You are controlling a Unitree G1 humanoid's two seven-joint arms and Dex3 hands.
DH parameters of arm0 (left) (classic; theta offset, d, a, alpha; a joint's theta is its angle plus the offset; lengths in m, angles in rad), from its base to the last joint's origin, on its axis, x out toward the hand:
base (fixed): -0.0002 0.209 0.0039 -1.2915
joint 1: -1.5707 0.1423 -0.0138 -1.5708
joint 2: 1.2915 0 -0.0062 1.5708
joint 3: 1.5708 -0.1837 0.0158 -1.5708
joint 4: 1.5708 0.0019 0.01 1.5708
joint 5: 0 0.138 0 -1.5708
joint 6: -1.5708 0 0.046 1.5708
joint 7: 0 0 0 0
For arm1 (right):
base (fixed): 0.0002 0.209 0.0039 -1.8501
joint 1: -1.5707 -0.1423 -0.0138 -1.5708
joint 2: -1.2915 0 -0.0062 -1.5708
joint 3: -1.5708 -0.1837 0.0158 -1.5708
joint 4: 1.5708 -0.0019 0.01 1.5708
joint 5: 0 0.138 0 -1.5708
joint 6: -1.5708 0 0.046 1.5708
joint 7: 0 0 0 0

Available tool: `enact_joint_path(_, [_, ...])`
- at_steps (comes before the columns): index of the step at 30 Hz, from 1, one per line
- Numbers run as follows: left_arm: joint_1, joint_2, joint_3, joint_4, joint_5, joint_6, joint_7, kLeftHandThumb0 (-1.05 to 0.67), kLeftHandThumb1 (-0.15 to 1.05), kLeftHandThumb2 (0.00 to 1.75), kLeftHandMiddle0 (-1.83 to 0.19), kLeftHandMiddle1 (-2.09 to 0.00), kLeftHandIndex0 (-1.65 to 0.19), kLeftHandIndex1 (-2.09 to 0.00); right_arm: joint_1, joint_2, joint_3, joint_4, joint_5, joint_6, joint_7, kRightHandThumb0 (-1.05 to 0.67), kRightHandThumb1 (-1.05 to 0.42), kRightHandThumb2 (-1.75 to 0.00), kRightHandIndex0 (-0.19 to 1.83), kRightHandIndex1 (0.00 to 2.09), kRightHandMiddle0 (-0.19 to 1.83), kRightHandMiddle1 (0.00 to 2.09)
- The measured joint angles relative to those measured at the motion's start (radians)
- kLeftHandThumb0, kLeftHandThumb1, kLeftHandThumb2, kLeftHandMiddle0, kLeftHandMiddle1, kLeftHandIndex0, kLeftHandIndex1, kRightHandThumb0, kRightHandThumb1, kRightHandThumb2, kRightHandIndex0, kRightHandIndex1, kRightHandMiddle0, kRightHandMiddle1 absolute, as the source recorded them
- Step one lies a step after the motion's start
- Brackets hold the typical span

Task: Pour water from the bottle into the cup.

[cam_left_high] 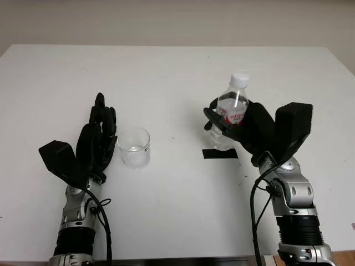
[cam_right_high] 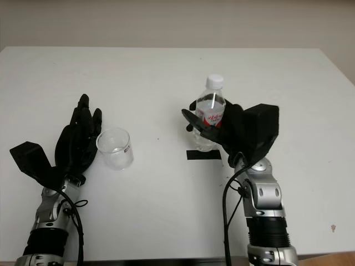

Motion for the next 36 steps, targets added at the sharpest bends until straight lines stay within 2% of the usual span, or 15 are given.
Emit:
enact_joint_path(16, [0.005, 0.007, 0.007, -0.01, -0.008, 0.02, -0.008, -0.69, 1.05, 0.61, 0.12, -0.05, 0.15, -0.06, 0.006, 0.009, 0.011, 0.012, -0.024, -0.007, -0.012, -0.42, -1.05, -0.44, 1.48, 2.09, 1.09, 2.09])
enact_joint_path(23, [0.006, 0.008, 0.009, -0.018, -0.008, 0.021, -0.009, -0.7, 1.05, 0.6, 0.12, -0.05, 0.15, -0.06, 0.04, 0.006, 0.022, -0.003, -0.048, -0.041, 0.004, -0.43, -1.05, -0.44, 1.41, 2.09, 1.05, 2.09])
enact_joint_path(36, [0.016, 0.022, 0.01, -0.029, -0.007, 0.027, -0.014, -0.7, 1.05, 0.59, 0.13, -0.05, 0.16, -0.05, 0.056, 0.007, 0.021, -0.006, -0.047, -0.062, 0.009, -0.43, -1.05, -0.44, 1.41, 2.09, 1.03, 2.09])
